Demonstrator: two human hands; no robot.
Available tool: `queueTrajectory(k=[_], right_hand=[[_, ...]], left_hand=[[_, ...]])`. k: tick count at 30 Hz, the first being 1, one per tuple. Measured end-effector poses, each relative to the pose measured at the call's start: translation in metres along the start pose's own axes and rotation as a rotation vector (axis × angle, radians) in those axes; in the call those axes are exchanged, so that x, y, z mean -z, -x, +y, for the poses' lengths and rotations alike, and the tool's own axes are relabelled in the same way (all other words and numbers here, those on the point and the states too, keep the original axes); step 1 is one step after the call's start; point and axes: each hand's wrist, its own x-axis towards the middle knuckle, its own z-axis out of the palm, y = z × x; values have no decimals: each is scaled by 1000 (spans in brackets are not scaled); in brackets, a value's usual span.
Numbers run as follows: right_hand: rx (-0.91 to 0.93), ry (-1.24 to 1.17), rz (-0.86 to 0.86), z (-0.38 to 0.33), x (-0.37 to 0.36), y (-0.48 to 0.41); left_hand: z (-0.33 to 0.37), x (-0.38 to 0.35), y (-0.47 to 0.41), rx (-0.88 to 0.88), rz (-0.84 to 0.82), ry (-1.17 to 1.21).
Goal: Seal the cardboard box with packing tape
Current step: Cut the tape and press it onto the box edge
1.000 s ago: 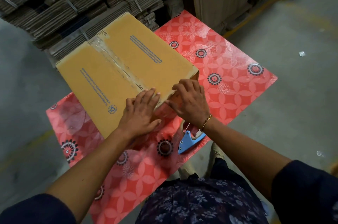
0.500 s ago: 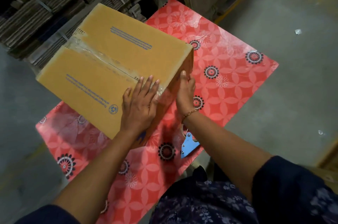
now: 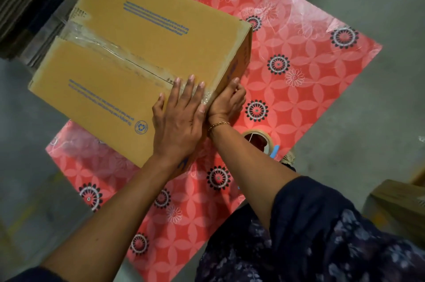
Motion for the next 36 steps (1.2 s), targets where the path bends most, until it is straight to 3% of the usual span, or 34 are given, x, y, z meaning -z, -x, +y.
queueTrajectory(k=[6,8,11,13,23,31,36], right_hand=[[119,107,-48,9,8,-16],[-11,97,-69,6,9,-18],[-264,-138,-130,-6,5,-2],[-304,-231,-146,-13,0,11],[-214,-30,-8,-8,-4,5],[135,134,13,11,3,-24],[-71,77,42,7,-2,-32]], left_hand=[[1,2,1,3,10,-2],[1,2,1,3,17,6],[1,1,1,13,15,12],[1,1,1,13,16,12],[2,0,0,-4,29,-8],[0,0,0,-6,16,-20],[1,1,0,5,25,-11]])
